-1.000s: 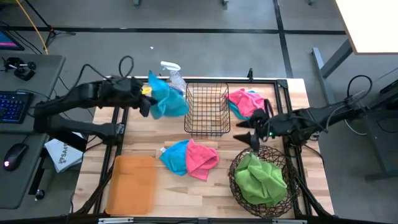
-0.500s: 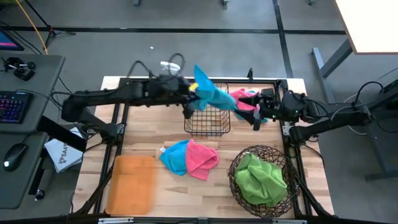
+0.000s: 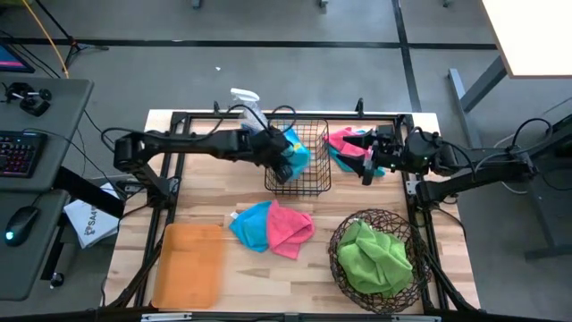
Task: Sort microfiber towel by color & place in baskets
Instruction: Put the top left blue towel into the wire basket, then put the left blue towel into the wire basket
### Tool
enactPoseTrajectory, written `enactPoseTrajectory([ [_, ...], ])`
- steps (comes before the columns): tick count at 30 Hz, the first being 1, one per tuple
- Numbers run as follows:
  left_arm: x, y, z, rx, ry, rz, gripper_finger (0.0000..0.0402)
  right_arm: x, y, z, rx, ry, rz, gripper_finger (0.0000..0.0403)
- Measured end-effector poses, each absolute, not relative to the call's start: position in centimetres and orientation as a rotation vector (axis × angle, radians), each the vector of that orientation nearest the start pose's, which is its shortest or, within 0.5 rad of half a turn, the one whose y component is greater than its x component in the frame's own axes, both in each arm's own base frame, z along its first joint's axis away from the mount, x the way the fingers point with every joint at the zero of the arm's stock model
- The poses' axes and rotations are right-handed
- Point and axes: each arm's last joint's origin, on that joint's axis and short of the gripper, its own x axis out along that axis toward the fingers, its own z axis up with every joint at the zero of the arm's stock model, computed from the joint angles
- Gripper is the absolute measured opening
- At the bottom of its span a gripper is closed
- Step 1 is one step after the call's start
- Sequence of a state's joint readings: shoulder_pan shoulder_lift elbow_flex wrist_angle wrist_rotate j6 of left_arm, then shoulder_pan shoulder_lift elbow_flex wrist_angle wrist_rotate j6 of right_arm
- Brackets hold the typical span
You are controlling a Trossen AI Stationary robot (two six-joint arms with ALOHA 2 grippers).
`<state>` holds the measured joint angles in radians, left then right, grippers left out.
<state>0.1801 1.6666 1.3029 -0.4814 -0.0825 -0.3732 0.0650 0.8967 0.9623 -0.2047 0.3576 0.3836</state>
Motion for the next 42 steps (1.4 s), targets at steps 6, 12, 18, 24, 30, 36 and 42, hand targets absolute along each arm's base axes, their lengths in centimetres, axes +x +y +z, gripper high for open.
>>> enactPoseTrajectory([
  [6, 36.8, 5.7, 28.6, -0.335, 0.651, 0.300, 0.0090, 19.0, 0.2, 37.2, 0.349, 0.075, -0.341, 0.0326],
  [12, 36.1, 6.0, 30.6, -0.179, 0.772, 0.300, 0.0184, 19.0, 0.2, 37.2, 0.358, 0.074, -0.341, 0.0326],
  [18, 34.7, 6.2, 31.3, -0.228, 0.922, 0.296, 0.0246, 19.0, 0.2, 37.2, 0.359, 0.074, -0.341, 0.0326],
  [24, 32.1, 1.7, 32.9, -0.301, 0.965, 0.111, 0.0254, 19.0, 0.2, 37.2, 0.359, 0.074, -0.341, 0.0326],
  [30, 28.5, -4.3, 30.9, -0.204, 1.007, 0.113, 0.0254, 19.0, 0.2, 37.2, 0.360, 0.075, -0.341, 0.0326],
  [36, 27.0, -7.6, 23.5, -0.213, 1.075, 0.123, 0.0254, 19.0, 0.2, 37.1, 0.357, 0.087, -0.343, 0.0326],
  [42, 27.6, -8.2, 18.9, -0.255, 1.070, 0.141, 0.0254, 18.9, 0.2, 36.7, 0.380, 0.121, -0.352, 0.0326],
])
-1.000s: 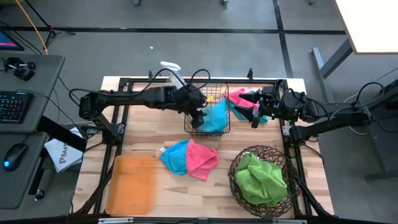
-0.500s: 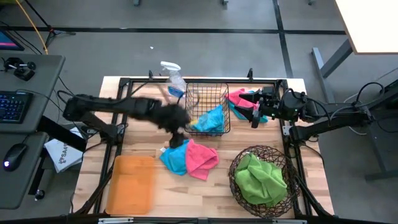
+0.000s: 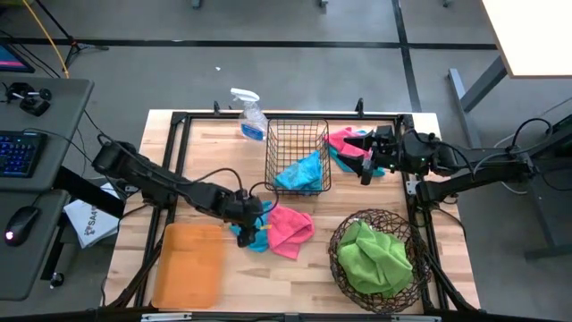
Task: Sort microfiber towel by color & place in baskets
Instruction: Put the left blue towel into the wire basket
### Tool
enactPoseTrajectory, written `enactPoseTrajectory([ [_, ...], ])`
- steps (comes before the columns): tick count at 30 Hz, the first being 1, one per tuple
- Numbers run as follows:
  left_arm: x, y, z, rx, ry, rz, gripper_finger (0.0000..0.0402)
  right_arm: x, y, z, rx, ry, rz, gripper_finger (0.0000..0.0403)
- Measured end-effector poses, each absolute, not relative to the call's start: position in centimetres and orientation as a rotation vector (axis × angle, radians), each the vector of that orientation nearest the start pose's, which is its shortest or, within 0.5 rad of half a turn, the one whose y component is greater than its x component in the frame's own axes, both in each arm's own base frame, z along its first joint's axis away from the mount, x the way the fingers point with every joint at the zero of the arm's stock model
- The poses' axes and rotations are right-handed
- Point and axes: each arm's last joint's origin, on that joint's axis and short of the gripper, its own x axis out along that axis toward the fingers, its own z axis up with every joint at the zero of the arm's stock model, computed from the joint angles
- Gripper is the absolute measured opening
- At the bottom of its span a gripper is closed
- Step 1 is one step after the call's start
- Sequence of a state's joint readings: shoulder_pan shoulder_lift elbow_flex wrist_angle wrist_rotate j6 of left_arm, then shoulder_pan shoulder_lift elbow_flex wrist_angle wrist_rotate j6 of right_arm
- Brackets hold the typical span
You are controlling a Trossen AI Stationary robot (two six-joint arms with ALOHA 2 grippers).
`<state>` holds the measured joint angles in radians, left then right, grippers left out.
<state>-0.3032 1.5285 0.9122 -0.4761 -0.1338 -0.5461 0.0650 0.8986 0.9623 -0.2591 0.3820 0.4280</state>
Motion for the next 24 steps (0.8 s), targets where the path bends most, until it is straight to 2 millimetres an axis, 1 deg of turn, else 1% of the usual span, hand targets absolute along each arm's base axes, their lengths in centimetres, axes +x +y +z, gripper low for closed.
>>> enactPoseTrajectory([
  [3, 27.8, -8.3, 17.3, -0.210, 1.131, 0.149, 0.0254, 18.9, 0.2, 36.6, 0.378, 0.131, -0.354, 0.0326],
  [7, 28.6, -8.5, 15.1, -0.136, 1.175, 0.143, 0.0254, 18.9, 0.2, 36.6, 0.379, 0.133, -0.354, 0.0326],
  [10, 29.2, -8.6, 13.3, -0.142, 1.207, 0.175, 0.0254, 18.9, 0.2, 36.6, 0.396, 0.131, -0.356, 0.0326],
  [13, 29.3, -8.7, 12.3, -0.188, 1.246, 0.199, 0.0252, 18.9, 0.2, 36.6, 0.403, 0.130, -0.356, 0.0326],
  [15, 29.1, -8.8, 12.2, -0.209, 1.267, 0.215, 0.0234, 18.9, 0.2, 36.6, 0.403, 0.130, -0.356, 0.0326],
  [16, 28.9, -8.8, 12.5, -0.221, 1.270, 0.222, 0.0216, 18.9, 0.2, 36.6, 0.403, 0.130, -0.356, 0.0326],
  [18, 28.2, -8.7, 13.7, -0.257, 1.301, 0.196, 0.0157, 18.9, 0.2, 36.6, 0.412, 0.129, -0.357, 0.0326],
  [20, 26.8, -8.3, 15.2, -0.296, 1.357, 0.149, 0.0073, 18.9, 0.2, 36.6, 0.419, 0.127, -0.357, 0.0326],
  [21, 26.4, -8.2, 16.5, -0.325, 1.337, 0.116, 0.0038, 18.9, 0.2, 36.6, 0.419, 0.128, -0.357, 0.0326],
  [22, 26.2, -8.1, 18.1, -0.361, 1.298, 0.085, 0.0023, 18.9, 0.2, 36.6, 0.419, 0.128, -0.357, 0.0326],
  [24, 25.2, -7.5, 21.4, -0.389, 1.256, 0.056, 0.0021, 19.0, 0.2, 36.5, 0.418, 0.130, -0.358, 0.0326],
])
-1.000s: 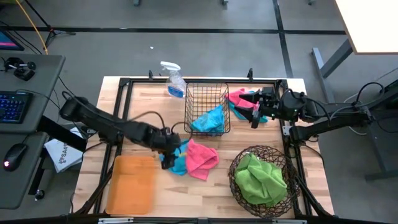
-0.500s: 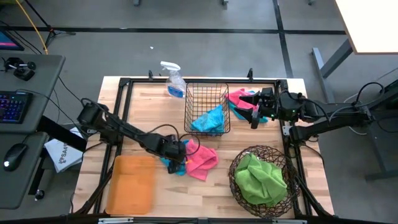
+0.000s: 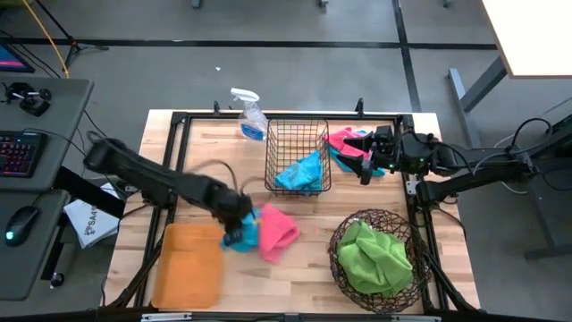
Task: Sort microfiber towel by color & place in baskets
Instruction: Put the left blue towel into the wire basket
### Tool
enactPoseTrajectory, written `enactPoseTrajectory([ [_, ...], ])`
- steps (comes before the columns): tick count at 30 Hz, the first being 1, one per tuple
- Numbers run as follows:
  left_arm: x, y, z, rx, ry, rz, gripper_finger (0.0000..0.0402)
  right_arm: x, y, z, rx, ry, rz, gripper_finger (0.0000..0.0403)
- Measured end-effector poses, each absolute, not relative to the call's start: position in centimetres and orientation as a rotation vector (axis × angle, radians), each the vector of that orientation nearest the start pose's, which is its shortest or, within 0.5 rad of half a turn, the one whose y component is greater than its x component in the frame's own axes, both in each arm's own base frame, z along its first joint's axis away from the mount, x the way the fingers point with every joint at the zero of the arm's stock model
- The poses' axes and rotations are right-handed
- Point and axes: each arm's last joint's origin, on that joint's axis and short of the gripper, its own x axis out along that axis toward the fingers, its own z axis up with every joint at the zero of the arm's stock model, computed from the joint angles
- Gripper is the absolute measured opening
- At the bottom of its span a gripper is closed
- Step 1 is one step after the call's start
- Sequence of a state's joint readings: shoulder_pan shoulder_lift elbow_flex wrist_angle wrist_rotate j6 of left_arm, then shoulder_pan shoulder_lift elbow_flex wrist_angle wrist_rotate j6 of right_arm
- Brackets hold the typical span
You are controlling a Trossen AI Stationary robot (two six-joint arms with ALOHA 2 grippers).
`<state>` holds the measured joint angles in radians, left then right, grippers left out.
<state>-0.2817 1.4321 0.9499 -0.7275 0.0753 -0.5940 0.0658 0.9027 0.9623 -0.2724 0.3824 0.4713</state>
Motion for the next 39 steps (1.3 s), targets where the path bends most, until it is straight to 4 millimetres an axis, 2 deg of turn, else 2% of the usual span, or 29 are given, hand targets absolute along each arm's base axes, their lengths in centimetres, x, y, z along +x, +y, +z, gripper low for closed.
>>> enactPoseTrajectory([
  [7, 22.4, -5.6, 31.7, -0.459, 1.158, -0.111, 0.0006, 19.3, 0.2, 36.4, 0.416, 0.140, -0.360, 0.0326],
  [10, 21.9, -5.0, 34.2, -0.494, 1.192, -0.167, 0.0004, 19.4, 0.2, 36.3, 0.415, 0.144, -0.361, 0.0326],
  [12, 21.9, -4.8, 36.0, -0.465, 1.149, -0.193, 0.0003, 19.4, 0.2, 36.2, 0.415, 0.147, -0.358, 0.0326],
  [15, 22.4, -4.4, 38.5, -0.303, 0.955, -0.130, 0.0002, 19.5, 0.2, 36.3, 0.416, 0.146, -0.352, 0.0326],
  [19, 25.1, -2.5, 39.9, -0.124, 0.686, 0.053, 0.0001, 19.6, 0.2, 36.7, 0.427, 0.101, -0.343, 0.0326],
  [22, 28.0, -0.4, 39.3, -0.061, 0.604, 0.154, 0.0001, 19.8, 0.2, 37.3, 0.418, 0.030, -0.347, 0.0326],
  [25, 31.3, 2.1, 37.5, -0.008, 0.595, 0.248, 0.0001, 20.0, 0.1, 38.1, 0.390, -0.053, -0.363, 0.0326],
  [30, 36.4, 6.5, 32.6, -0.017, 0.628, 0.342, 0.0001, 20.2, 0.1, 38.9, 0.349, -0.136, -0.357, 0.0326],
  [35, 39.1, 9.7, 27.0, -0.120, 0.746, 0.382, 0.0001, 20.1, 0.1, 39.0, 0.348, -0.138, -0.354, 0.0326],
  [39, 39.8, 10.9, 24.5, -0.196, 0.794, 0.437, 0.0001, 20.0, 0.1, 38.9, 0.334, -0.125, -0.349, 0.0326],
])
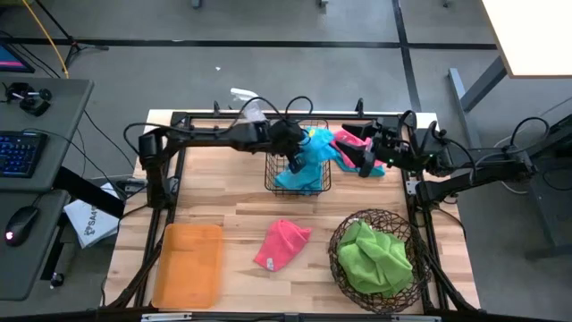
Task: Sort microfiber towel by color & place in baskets
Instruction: Put the left blue towel into the wire basket, then put the blue towel into the wire basket
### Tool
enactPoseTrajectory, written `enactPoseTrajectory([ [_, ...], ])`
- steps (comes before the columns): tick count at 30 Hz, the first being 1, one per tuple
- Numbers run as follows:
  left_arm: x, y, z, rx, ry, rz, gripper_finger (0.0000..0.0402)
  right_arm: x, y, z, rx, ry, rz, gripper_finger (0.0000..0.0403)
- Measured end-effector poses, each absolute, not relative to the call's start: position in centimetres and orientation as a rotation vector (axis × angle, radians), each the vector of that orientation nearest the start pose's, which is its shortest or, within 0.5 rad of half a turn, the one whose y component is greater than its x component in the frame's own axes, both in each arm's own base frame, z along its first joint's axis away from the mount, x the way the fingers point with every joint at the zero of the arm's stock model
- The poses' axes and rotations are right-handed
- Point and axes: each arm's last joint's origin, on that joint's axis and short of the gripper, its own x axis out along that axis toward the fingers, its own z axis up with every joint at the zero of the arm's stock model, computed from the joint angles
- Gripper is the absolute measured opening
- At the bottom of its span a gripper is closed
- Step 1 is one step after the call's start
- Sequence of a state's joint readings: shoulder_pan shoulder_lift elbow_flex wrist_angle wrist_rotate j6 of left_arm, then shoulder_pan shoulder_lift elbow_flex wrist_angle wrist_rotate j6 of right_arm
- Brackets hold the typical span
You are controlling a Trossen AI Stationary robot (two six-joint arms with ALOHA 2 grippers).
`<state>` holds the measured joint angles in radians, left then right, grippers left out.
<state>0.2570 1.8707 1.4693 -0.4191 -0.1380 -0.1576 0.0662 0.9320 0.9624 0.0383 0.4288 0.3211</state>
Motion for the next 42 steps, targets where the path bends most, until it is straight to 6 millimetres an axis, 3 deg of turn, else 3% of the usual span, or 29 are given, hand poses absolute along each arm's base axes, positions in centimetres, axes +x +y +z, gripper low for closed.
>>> enactPoseTrajectory([
  [6, 39.7, 11.7, 24.0, -0.244, 0.799, 0.487, 0.0035, 19.3, 0.0, 38.7, 0.277, -0.069, -0.362, 0.0326],
  [13, 38.5, 12.8, 26.0, -0.352, 0.745, 0.466, 0.0125, 18.2, -0.3, 37.9, 0.266, 0.015, -0.498, 0.0326],
  [22, 35.5, 12.0, 28.9, -0.430, 0.804, 0.391, 0.0227, 17.5, -1.0, 35.8, 0.384, 0.159, -0.643, 0.0326],
  [25, 33.8, 11.1, 31.4, -0.437, 0.767, 0.384, 0.0236, 17.0, -1.9, 34.3, 0.520, 0.268, -0.708, 0.0326],
  [29, 31.5, 9.6, 35.7, -0.387, 0.576, 0.395, 0.0235, 16.5, -3.6, 31.8, 0.695, 0.549, -0.737, 0.0326],
  [33, 29.0, 8.3, 38.5, -0.349, 0.369, 0.425, 0.0235, 16.6, -5.4, 29.1, 0.697, 0.851, -0.838, 0.0326],
  [37, 26.7, 7.2, 39.0, -0.371, 0.300, 0.470, 0.0235, 17.3, -7.1, 26.9, 0.639, 1.066, -0.887, 0.0326],
  [42, 25.2, 6.0, 37.9, -0.403, 0.302, 0.492, 0.0235, 17.9, -8.4, 23.8, 0.599, 1.188, -0.853, 0.0326],
])
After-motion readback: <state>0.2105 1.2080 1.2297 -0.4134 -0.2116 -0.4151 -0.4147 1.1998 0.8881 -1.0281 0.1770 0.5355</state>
